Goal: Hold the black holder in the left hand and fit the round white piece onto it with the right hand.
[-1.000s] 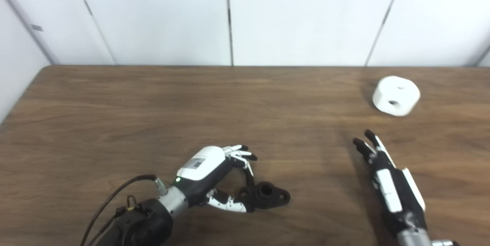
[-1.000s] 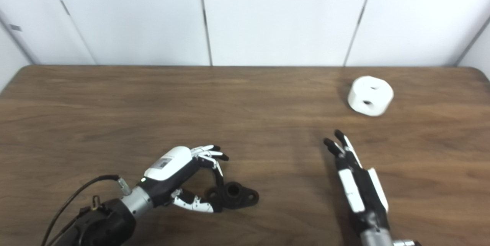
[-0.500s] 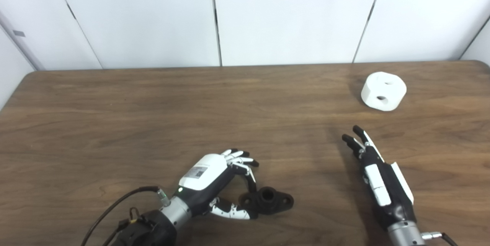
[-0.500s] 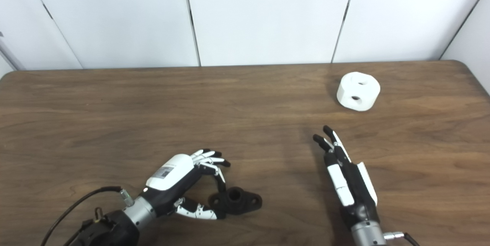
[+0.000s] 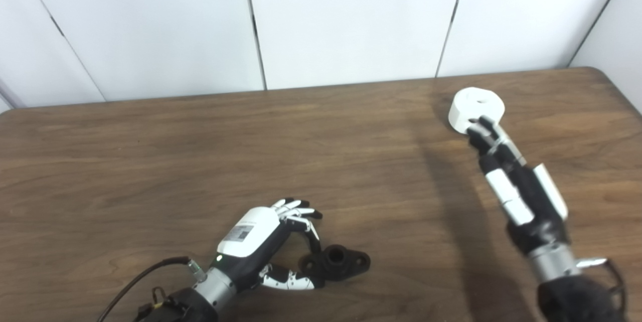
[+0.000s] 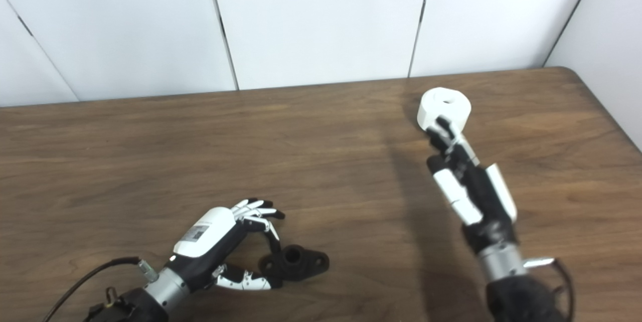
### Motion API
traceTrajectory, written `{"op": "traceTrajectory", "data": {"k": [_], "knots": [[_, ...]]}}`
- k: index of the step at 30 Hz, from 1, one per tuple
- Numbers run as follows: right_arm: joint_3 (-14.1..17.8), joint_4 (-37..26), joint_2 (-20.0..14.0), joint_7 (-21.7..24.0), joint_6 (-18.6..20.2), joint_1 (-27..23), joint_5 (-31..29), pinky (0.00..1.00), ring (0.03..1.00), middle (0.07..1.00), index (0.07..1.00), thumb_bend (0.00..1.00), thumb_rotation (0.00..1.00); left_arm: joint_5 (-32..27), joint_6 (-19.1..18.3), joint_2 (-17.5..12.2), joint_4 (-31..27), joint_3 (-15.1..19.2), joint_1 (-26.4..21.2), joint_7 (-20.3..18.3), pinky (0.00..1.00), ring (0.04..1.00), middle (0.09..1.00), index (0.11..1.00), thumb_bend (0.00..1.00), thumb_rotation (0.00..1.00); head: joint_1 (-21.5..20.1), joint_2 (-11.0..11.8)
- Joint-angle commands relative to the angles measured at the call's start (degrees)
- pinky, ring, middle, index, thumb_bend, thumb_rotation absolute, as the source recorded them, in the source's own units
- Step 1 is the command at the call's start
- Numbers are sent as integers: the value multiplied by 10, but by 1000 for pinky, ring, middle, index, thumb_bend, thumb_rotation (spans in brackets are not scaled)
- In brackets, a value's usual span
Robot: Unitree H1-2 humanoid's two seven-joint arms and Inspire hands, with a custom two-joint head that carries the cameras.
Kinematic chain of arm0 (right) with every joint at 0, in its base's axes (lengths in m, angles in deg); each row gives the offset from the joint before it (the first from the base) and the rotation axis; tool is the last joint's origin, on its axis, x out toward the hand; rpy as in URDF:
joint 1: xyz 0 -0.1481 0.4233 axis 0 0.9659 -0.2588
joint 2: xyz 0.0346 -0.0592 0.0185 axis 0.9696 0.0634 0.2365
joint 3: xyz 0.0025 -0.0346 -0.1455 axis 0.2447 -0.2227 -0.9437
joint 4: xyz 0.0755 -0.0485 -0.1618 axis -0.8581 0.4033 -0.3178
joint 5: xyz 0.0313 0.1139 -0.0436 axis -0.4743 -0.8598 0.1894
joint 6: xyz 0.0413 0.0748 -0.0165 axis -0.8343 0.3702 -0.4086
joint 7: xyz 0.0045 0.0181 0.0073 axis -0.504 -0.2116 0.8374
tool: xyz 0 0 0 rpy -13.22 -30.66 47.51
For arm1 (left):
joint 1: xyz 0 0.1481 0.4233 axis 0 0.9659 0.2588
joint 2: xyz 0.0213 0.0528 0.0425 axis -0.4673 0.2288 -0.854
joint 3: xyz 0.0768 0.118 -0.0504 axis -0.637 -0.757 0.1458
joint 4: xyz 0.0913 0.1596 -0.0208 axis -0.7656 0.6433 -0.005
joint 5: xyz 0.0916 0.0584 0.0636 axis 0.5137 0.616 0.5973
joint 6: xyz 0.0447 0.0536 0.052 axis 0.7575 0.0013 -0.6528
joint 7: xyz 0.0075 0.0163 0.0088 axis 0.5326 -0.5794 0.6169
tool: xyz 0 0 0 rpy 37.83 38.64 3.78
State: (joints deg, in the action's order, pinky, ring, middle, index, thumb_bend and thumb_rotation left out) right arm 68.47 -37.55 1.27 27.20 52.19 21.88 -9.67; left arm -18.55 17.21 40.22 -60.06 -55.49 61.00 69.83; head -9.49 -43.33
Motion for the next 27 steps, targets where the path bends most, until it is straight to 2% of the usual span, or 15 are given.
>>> {"op": "traceTrajectory", "data": {"k": [1,4,8,12,15,20,27], "knots": [[11,-27,-16,4,11,-17,5,945,926,915,948,595,625,5,-8,0,10,-9,8,-19,946,923,839,491,508,59,-5,2],[16,-32,-44,4,30,-38,45,918,918,910,952,613,570,4,-7,1,8,-9,11,-21,941,921,838,490,508,59,-12,3],[15,-32,-83,9,51,-62,108,948,921,896,948,666,500,2,-2,4,7,-9,16,-18,937,917,837,490,508,59,-19,7],[-10,-26,-135,29,93,-98,204,950,926,894,943,733,459,7,0,4,4,-10,19,-16,941,914,835,490,508,59,-22,9],[-23,-9,-166,59,101,-128,273,922,925,903,930,762,442,10,3,4,6,-12,20,-13,932,909,831,490,508,60,-23,10],[-26,29,-179,92,101,-178,328,863,930,902,881,799,332,13,1,5,5,-11,21,-14,930,911,833,490,509,60,-24,15],[-53,96,-208,127,96,-242,379,853,958,923,867,817,319,11,6,4,11,-10,23,-11,928,911,836,490,509,59,-24,21]]}}
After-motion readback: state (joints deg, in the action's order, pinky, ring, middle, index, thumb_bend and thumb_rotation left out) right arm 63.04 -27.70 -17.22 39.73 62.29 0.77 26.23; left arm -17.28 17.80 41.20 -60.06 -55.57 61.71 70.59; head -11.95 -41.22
